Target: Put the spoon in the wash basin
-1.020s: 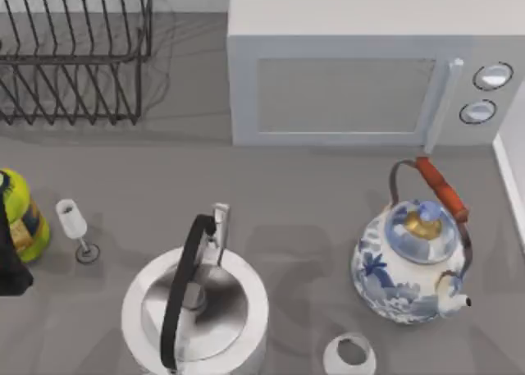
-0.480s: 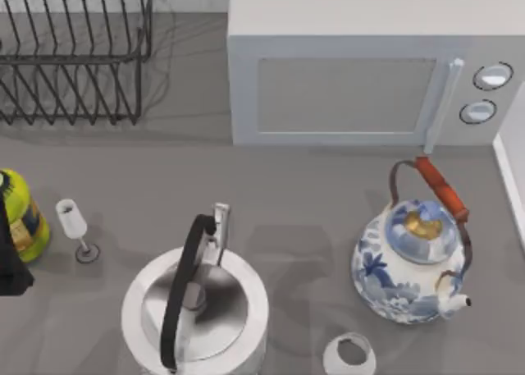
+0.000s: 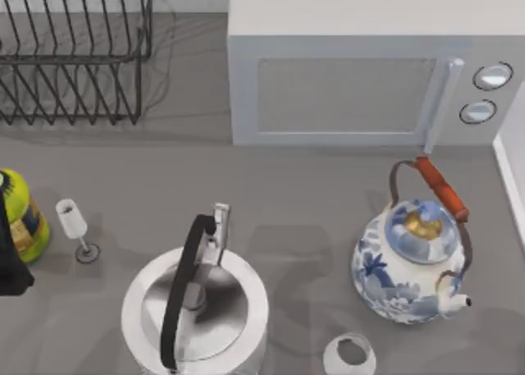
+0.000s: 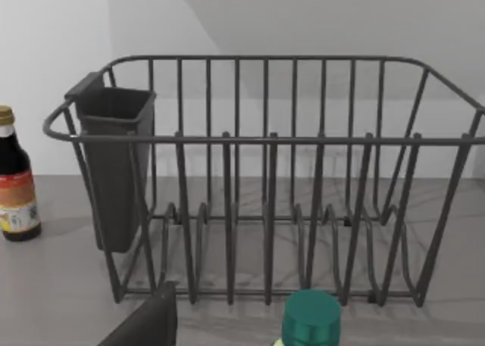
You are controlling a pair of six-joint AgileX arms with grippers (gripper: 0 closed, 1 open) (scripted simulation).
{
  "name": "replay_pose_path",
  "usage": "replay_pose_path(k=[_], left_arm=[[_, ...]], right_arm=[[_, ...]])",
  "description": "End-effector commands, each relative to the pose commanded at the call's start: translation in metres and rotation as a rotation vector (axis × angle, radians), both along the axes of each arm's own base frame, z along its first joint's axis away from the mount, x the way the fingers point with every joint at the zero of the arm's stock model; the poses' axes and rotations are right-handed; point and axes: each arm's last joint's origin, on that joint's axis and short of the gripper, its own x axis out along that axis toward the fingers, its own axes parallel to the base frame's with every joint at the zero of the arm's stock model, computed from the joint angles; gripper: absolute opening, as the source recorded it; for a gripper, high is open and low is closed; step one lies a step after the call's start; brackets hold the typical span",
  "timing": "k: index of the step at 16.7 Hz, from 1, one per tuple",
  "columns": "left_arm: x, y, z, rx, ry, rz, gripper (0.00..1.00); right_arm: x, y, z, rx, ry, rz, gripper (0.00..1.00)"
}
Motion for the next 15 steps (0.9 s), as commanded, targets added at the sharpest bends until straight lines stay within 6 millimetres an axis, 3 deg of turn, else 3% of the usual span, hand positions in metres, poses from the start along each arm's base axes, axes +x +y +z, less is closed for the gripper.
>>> replay_pose_path(k=[6,13,15], left_arm=[[0.0,0.0,0.0,0.0,0.0,0.0,1.0],[0.0,0.0,0.0,0.0,0.0,0.0,1.0],[0.0,0.0,0.0,0.0,0.0,0.0,1.0]], right_arm=[[0.022,-0.039,-0.004,0.129,0.253,-0.078,1.0],[0.024,-0.041,-0.005,0.138,0.268,-0.081,1.0],[0.025,-0.042,-0.014,0.141,0.272,-0.083,1.0]])
